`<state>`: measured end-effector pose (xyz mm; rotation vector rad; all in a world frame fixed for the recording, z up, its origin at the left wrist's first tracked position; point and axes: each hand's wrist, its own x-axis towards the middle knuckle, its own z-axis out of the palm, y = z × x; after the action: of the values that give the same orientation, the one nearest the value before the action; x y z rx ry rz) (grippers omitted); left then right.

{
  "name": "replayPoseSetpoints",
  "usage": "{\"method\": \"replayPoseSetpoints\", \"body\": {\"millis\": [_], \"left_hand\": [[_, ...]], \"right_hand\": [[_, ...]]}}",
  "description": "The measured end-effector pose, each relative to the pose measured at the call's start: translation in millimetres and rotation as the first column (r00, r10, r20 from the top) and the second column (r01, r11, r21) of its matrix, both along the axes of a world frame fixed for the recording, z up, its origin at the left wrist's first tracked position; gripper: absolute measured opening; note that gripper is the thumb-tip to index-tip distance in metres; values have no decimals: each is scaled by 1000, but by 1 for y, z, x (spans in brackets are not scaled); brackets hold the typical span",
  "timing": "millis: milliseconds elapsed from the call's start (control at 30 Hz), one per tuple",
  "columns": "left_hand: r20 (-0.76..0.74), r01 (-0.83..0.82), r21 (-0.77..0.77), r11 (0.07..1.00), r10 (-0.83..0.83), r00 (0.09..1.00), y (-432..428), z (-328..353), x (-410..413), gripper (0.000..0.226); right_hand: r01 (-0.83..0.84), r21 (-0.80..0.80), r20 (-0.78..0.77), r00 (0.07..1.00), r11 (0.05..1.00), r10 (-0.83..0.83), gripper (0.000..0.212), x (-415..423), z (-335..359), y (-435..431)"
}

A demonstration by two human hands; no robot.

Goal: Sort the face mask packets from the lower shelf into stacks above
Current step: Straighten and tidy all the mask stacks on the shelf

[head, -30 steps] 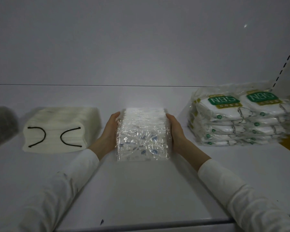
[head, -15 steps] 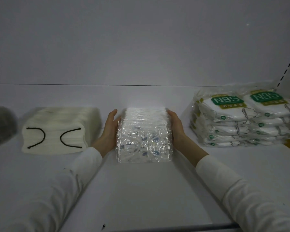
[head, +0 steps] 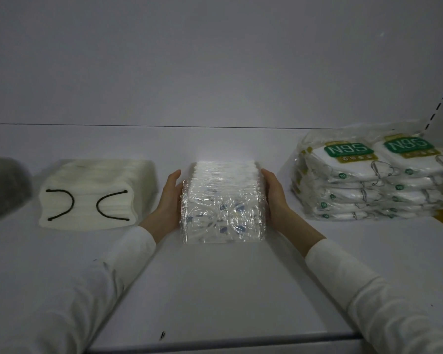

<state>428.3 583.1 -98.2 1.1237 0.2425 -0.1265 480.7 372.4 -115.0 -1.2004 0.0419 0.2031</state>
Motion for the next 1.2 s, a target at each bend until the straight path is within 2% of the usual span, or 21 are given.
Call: {"method": "replayPoseSetpoints", "body": {"millis": [67,167,267,333,367,433,500,533,600,633,700,833,967,1100,1200], "left_hand": [[0,36,-1,999,-36,999,-4,1,-5,56],[14,37,-30,999,-37,999,-10,4,-5,57],[19,19,-14,1000,-19,1000,-8,6,-4,53],[46,32,28,999,-33,998,-8,9,-7,50],[67,29,58,998,-33,997,-9,12,-10,46],[137,-33,171,985,9,991,-6,19,-14,41],[225,-126,366,922,44,973,1,27,-16,26],[272,-164,495,853,27,962,7,30,-17,23],[365,-242,718,652,-58,929,16,37,-21,42],[421,-296,771,564,-103,901,17,42,-24,41],[515,-388,791,473,-172,840,12,55,-32,28],[522,-377,822,427,-300,799,-10,73,-42,14],[492,-349,862,368,-441,751,-43,77,-49,11],[443,-343,896,283,-509,738,-71,73,-54,9],[405,-307,914,265,-545,734,-93,73,-52,6]], "right_hand": [[-15,-25,-14,1000,1000,15,61,0,-6,1],[28,-66,6,1000,997,-28,35,-6,-3,4],[47,-93,19,999,994,-46,31,-8,1,6],[49,-127,36,998,991,-45,35,-13,7,4],[54,-163,59,997,985,-45,44,-12,9,0],[90,-308,161,986,947,-41,59,-16,20,-8],[170,-462,309,951,870,-21,60,-22,33,-17],[216,-530,398,917,820,16,59,-26,39,-21],[320,-649,554,820,690,141,56,-37,50,-26],[384,-696,611,760,607,220,54,-43,54,-27],[493,-745,655,668,448,353,51,-53,60,-28],[604,-740,663,582,296,471,46,-73,76,-30],[677,-716,650,554,173,521,40,-94,86,-48],[679,-728,612,586,89,531,38,-108,95,-78],[669,-740,603,612,71,512,37,-114,98,-104]]}}
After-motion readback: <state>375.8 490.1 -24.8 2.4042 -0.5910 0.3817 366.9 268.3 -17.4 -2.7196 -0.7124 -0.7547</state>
